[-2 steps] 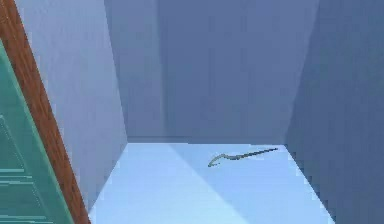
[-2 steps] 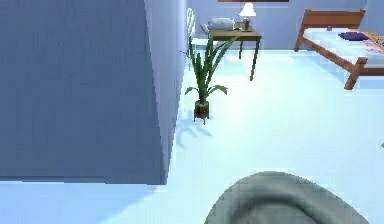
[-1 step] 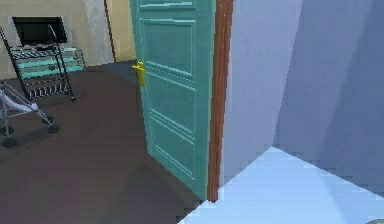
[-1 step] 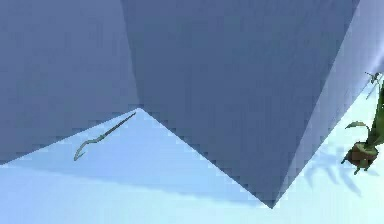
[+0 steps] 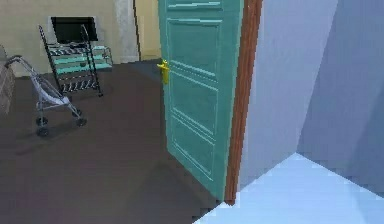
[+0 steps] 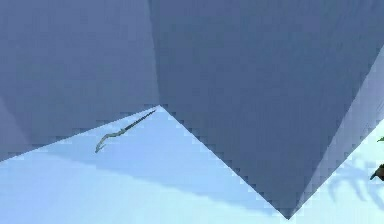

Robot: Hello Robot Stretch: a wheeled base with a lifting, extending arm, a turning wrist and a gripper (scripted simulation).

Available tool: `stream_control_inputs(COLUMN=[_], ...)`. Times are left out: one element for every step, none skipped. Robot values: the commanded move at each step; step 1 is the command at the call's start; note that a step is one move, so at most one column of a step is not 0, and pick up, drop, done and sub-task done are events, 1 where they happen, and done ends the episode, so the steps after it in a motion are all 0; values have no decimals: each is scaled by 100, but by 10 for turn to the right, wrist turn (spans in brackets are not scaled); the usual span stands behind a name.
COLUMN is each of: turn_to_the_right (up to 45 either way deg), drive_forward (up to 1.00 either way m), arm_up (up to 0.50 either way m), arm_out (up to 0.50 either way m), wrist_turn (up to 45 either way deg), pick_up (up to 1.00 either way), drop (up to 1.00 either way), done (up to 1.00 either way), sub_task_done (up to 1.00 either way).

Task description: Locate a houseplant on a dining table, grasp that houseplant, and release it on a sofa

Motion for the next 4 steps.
stream_control_inputs(turn_to_the_right=[0, -300, 0, -30], drive_forward=[35, 0, 100, 0], arm_up=[0, 0, 0, 0], arm_out=[0, 0, 0, 0], wrist_turn=[0, 0, 0, 0], pick_up=[0, 0, 0, 0], drop=[0, 0, 0, 0], done=[0, 0, 0, 0], sub_task_done=[0, 0, 0, 0])
